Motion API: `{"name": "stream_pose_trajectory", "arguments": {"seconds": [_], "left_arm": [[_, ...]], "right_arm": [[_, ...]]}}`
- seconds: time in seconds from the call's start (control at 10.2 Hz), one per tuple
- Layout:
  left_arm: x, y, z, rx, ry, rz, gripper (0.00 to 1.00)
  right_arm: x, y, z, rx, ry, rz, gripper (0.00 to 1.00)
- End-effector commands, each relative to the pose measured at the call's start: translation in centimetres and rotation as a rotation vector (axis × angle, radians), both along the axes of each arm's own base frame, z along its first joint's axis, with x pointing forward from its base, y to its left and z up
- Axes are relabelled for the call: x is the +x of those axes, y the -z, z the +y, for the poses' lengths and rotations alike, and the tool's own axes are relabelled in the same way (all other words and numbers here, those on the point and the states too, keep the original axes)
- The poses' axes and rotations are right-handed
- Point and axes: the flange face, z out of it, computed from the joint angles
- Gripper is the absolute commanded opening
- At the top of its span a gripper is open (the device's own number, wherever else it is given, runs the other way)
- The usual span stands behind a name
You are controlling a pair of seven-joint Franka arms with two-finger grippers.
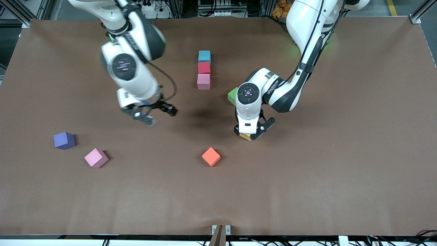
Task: Arrange blocks into number 1
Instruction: 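Move the left gripper to the yellow cube while the right gripper reaches green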
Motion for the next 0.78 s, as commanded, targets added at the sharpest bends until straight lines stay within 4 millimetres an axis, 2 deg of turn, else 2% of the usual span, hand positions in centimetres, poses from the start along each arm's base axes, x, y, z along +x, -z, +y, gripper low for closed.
{"name": "stream_pose_trajectory", "arguments": {"seconds": [0.0, 0.29, 0.39, 0.69], "left_arm": [[0.1, 0.0, 0.0, -0.034, -0.142, -0.015, 1.0], [-0.4, 2.5, -0.1, -0.006, -0.213, -0.006, 1.0], [-0.4, 3.3, 0.1, 0.002, -0.222, 0.001, 1.0], [0.7, 4.2, 0.9, -0.002, -0.251, -0.018, 1.0]], "right_arm": [[-3.3, 3.7, 5.9, 0.007, 0.083, 0.017, 1.0], [-8.4, 8.3, 13.2, 0.041, 0.212, 0.021, 1.0], [-9.1, 9.5, 14.5, 0.057, 0.257, 0.022, 1.0], [-11.5, 12.6, 17.8, 0.09, 0.317, 0.015, 1.0]]}}
